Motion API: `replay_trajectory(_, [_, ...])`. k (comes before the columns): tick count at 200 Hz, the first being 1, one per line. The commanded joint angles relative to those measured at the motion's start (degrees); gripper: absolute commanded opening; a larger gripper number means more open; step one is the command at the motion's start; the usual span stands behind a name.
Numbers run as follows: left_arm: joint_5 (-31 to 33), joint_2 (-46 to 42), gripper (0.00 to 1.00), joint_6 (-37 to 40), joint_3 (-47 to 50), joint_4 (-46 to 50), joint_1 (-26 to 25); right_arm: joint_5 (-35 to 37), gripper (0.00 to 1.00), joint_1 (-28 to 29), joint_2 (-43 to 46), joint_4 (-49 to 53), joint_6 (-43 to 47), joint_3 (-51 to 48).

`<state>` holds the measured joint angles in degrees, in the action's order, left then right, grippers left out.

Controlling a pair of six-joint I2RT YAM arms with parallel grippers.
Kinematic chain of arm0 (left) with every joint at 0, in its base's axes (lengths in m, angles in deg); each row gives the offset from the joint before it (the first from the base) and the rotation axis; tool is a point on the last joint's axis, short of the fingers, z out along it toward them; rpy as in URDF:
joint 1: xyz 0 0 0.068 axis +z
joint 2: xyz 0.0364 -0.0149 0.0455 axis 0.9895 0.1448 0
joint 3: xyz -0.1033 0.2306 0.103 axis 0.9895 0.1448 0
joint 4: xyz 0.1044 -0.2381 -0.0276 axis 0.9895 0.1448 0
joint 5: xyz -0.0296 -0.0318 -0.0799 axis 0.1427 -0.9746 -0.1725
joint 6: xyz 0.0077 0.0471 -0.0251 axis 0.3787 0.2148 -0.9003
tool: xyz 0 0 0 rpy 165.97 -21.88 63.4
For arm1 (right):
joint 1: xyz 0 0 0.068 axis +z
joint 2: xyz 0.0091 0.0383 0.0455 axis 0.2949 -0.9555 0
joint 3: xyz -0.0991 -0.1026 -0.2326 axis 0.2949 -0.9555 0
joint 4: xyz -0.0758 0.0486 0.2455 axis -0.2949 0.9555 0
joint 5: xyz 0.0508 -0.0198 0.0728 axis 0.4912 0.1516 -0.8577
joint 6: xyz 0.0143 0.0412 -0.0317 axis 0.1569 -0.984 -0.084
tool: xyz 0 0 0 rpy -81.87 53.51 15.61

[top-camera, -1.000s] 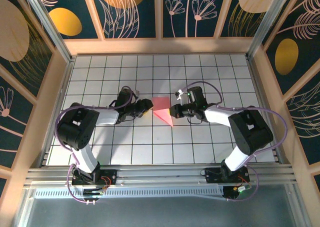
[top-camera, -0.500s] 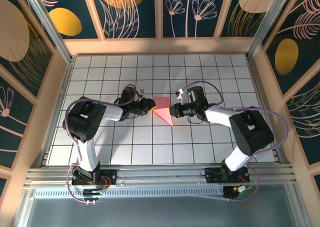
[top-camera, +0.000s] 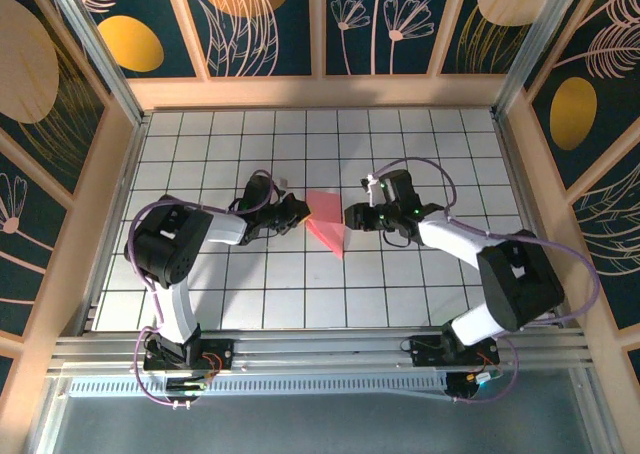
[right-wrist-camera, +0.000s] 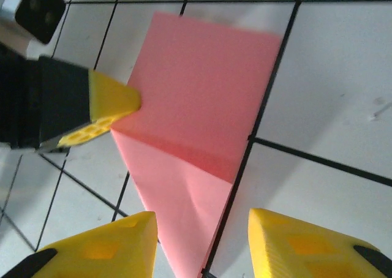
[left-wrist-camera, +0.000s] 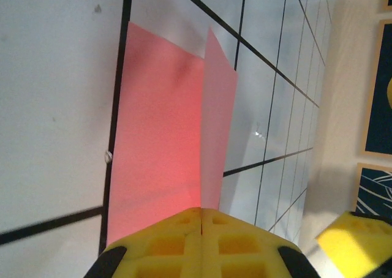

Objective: Fold a paper plane with a square sheet of paper (fold left side to right side)
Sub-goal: Fourth fold the wing at the center of the table.

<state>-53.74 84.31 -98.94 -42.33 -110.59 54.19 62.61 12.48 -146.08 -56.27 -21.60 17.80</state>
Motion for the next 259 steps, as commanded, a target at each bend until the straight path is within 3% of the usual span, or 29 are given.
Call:
replay_trajectory(1, [3.47, -3.13, 0.03, -4.04, 1.48, -1.58, -1.18, 16.68, 0.43, 5.28, 3.81, 10.33, -1.18, 3.33])
replay_trajectory(52, [5.55, -4.61, 0.03, -7.95, 2.02, -1.88, -3.28, 33.44, 0.44, 21.06, 0.75, 16.46, -7.73, 4.99])
replay_trajectory(96, [5.46, -4.22, 0.04, -7.41, 0.67, -0.24, -3.98, 39.18, 0.48, 26.75, -6.52, 17.49, -9.73, 8.08])
replay_trajectory(165, [5.63, -4.32, 0.04, -7.27, 0.4, 0.22, -4.42, 43.53, 0.46, 29.43, -15.42, 17.16, -6.69, 12.58])
replay_trajectory(259, [5.41, -3.8, 0.04, -6.98, -0.27, 0.83, -4.51, 45.84, 0.33, 30.08, -19.22, 17.77, -6.46, 14.1])
